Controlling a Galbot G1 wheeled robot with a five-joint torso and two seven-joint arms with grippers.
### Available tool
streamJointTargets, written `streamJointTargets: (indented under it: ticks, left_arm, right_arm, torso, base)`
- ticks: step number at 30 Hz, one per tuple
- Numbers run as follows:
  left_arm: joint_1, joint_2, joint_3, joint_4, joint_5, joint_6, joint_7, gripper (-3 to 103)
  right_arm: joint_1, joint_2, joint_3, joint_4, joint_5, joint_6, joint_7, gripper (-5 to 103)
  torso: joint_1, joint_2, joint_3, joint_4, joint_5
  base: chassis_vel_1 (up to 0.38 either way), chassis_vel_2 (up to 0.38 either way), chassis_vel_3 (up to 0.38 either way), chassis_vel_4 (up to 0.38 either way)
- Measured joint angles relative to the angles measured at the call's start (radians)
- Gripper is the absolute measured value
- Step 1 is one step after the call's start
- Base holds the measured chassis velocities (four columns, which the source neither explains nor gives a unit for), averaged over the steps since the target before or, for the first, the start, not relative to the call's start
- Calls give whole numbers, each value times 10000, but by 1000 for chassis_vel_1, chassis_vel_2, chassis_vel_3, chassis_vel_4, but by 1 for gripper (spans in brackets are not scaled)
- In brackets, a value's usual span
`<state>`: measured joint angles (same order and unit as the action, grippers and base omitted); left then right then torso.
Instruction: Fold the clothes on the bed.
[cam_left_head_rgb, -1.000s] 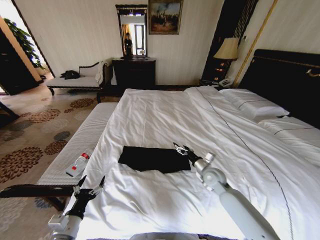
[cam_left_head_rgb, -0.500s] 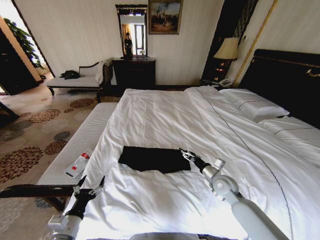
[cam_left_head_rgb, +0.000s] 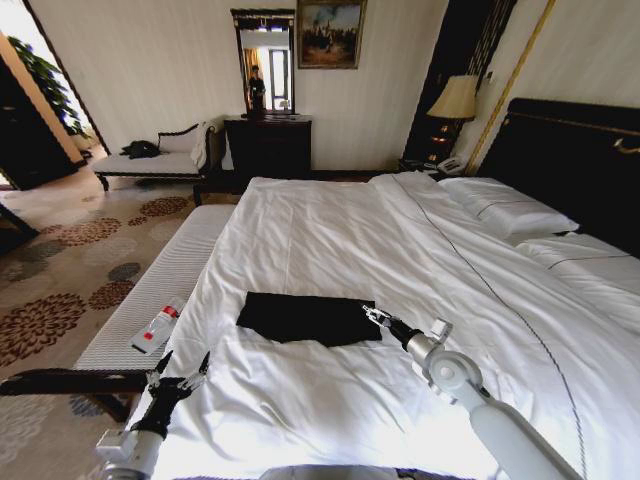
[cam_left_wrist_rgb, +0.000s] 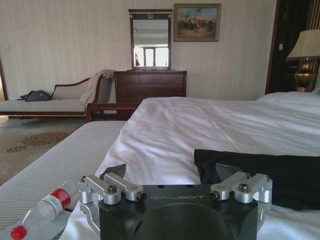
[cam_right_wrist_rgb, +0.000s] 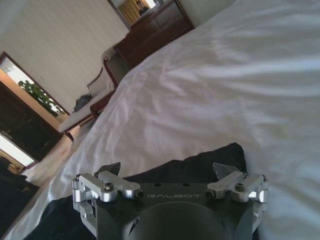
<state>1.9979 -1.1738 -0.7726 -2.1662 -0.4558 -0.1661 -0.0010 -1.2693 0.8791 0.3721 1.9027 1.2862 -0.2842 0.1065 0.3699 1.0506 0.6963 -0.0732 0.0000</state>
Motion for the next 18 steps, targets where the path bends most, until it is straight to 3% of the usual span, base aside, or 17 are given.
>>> streamJointTargets:
  ticks: [18]
  left_arm:
    - [0,0,0,0,0,0,0,100]
  right_arm:
    - [269,-163,-99,-262,53,-672,556,100]
  torso:
    - [0,-2,0,0,0]
  base:
    - [0,0,0,0]
